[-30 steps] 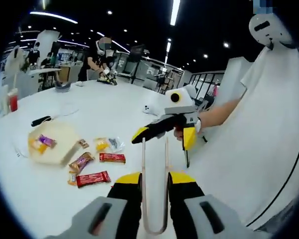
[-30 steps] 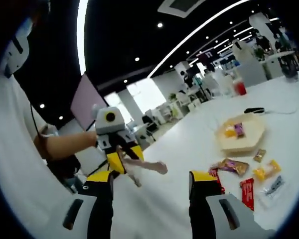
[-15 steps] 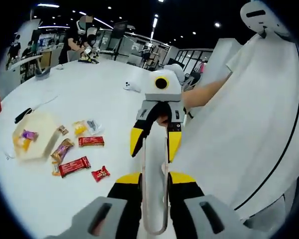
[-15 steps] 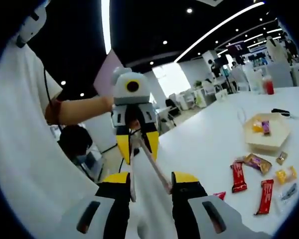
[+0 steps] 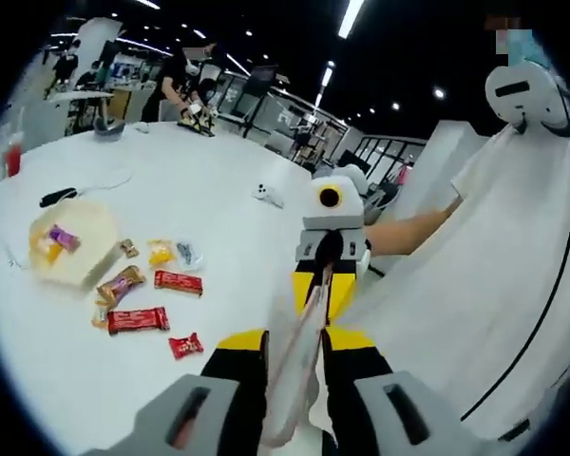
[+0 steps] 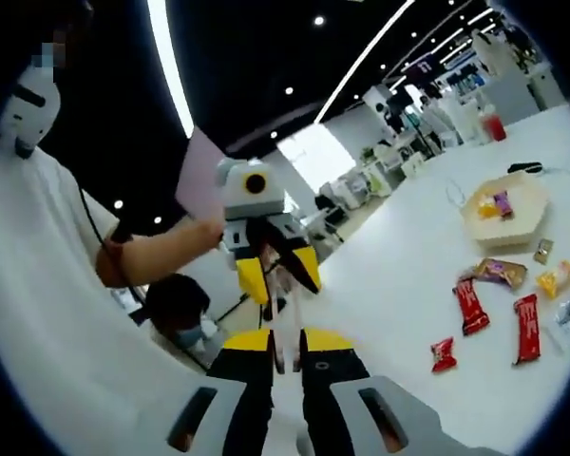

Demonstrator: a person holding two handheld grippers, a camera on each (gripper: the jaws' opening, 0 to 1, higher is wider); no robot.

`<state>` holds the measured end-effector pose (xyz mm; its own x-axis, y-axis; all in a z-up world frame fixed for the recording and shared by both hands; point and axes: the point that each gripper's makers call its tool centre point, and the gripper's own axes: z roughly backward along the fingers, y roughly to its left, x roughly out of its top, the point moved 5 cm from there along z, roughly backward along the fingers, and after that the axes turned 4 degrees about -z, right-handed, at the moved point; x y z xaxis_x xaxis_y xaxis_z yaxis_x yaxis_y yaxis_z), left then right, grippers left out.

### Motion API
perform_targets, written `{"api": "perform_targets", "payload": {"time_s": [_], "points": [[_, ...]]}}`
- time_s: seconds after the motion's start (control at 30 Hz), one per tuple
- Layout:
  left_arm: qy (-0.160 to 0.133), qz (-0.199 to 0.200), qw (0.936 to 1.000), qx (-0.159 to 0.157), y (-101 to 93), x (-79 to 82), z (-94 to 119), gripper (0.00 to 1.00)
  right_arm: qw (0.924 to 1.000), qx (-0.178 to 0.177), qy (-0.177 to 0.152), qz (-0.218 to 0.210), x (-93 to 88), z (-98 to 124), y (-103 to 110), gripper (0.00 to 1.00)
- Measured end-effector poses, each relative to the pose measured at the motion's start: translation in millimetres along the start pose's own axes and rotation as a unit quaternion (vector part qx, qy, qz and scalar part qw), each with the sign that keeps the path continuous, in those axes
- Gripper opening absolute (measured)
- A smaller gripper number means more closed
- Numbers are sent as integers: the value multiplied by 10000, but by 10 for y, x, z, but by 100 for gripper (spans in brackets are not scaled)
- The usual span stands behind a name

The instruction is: Place the target food into the container with the food tongs after gripping and lifting it, then release it inside without dropping or visibly crushing the food.

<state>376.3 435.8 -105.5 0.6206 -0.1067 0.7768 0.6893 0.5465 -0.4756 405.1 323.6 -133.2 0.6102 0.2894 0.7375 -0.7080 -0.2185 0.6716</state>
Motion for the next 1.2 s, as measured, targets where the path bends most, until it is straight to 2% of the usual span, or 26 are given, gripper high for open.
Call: {"api": "perform_targets", "payload": {"time_s": [0.07, 0.1, 0.17, 0.2, 0.23, 0.3, 0.33, 0.47, 0.63, 0.67, 0.77, 0.83, 0.9, 1.0, 1.1, 1.2], "points": [[-191, 34, 9998, -45, -30, 2, 47, 19, 10000, 24, -14, -21, -5, 11, 35, 9], [-237, 30, 9997, -38, -32, 6, 60, 14, 10000, 40, -27, -21, -5, 29, 49, 9], [-581, -68, 9981, 189, 10, 46, 171, 12, 9999, -6, -114, -61, 11, 80, 45, 9], [-740, -60, 9968, 281, 28, 64, 215, 15, 9997, -18, -244, -94, 45, 105, 43, 9], [-1142, -24, 9923, 470, 67, 117, 277, 24, 9991, -8, -396, -173, 84, 132, 43, 9], [-1588, 273, 9862, 373, 28, 157, 333, 37, 9975, -6, -621, -326, 153, 204, 42, 10], [-1724, 366, 9840, 266, -12, 164, 347, 37, 9963, 97, -767, -363, 217, 264, 70, 10], [-1751, 375, 9838, 0, -197, 129, 232, 35, 9960, 276, -780, -328, 304, 301, 177, 10], [-1913, 479, 9799, -314, -348, 149, 77, 34, 9970, 507, -506, -278, 306, 208, 308, 11], [-1938, 479, 9791, -395, -393, 149, 33, 33, 9974, 530, -429, -241, 281, 159, 328, 11], [-2025, 574, 9769, -375, -409, 145, 2, 27, 9974, 594, -328, -248, 247, 84, 357, 11], [-2230, 682, 9715, -415, -428, 172, 12, 21, 9972, 634, -314, -249, 238, 56, 384, 11], [-2384, 719, 9674, -453, -458, 190, 29, 19, 9965, 696, -385, -262, 239, 31, 411, 11], [-2519, 828, 9632, -430, -466, 236, 30, 25, 9954, 698, -552, -347, 248, 9, 404, 12], [-2556, 936, 9612, -441, -473, 278, -6, 27, 9939, 709, -723, -430, 248, -16, 412, 12], [-2519, 958, 9620, -442, -488, 321, -95, 28, 9925, 728, -843, -500, 251, -48, 425, 12]]}}
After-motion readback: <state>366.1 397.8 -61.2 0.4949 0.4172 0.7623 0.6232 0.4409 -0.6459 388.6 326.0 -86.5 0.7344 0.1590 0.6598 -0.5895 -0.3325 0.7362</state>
